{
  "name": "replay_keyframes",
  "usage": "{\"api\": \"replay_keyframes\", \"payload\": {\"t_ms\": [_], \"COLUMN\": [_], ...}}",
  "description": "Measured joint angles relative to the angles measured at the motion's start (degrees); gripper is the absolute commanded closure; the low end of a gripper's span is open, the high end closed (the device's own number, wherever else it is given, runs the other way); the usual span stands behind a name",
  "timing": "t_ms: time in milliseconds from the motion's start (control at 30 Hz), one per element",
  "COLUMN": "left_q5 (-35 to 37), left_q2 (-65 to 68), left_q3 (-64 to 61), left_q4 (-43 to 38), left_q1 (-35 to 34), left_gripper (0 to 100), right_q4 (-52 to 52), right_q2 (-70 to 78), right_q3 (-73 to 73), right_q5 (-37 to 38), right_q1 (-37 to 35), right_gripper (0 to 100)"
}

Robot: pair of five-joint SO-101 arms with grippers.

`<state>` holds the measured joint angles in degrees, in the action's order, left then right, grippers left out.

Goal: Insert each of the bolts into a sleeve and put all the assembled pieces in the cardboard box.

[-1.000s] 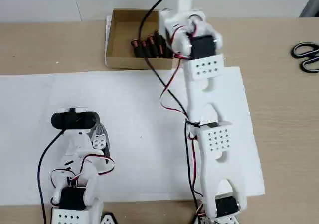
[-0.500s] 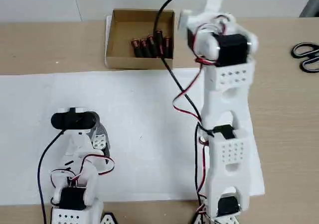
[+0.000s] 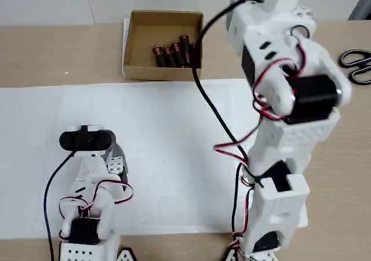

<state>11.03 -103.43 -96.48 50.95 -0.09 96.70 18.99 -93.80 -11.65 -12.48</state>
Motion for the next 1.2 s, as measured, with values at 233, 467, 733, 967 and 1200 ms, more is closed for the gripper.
{"api": "replay_keyframes", "payload": {"t_ms": [233, 467, 733, 967, 1200], "left_q5": [0.0, 0.0, 0.0, 0.0, 0.0], "left_q2": [0.0, 0.0, 0.0, 0.0, 0.0], "left_q3": [0.0, 0.0, 0.0, 0.0, 0.0], "left_q4": [0.0, 0.0, 0.0, 0.0, 0.0], "left_q1": [0.0, 0.0, 0.0, 0.0, 0.0], "left_gripper": [99, 99, 99, 99, 99], "right_q4": [0.0, 0.0, 0.0, -4.0, -12.6], "right_q2": [-15.6, -39.6, -62.5, -85.6, -111.8], "right_q3": [13.9, 42.5, 71.8, 102.4, 135.6], "right_q5": [2.0, 2.6, 2.6, 2.6, 2.6], "right_q1": [0.0, 2.7, 5.4, 5.5, 5.5], "right_gripper": [99.5, 99.5, 99.5, 99.5, 99.5]}}
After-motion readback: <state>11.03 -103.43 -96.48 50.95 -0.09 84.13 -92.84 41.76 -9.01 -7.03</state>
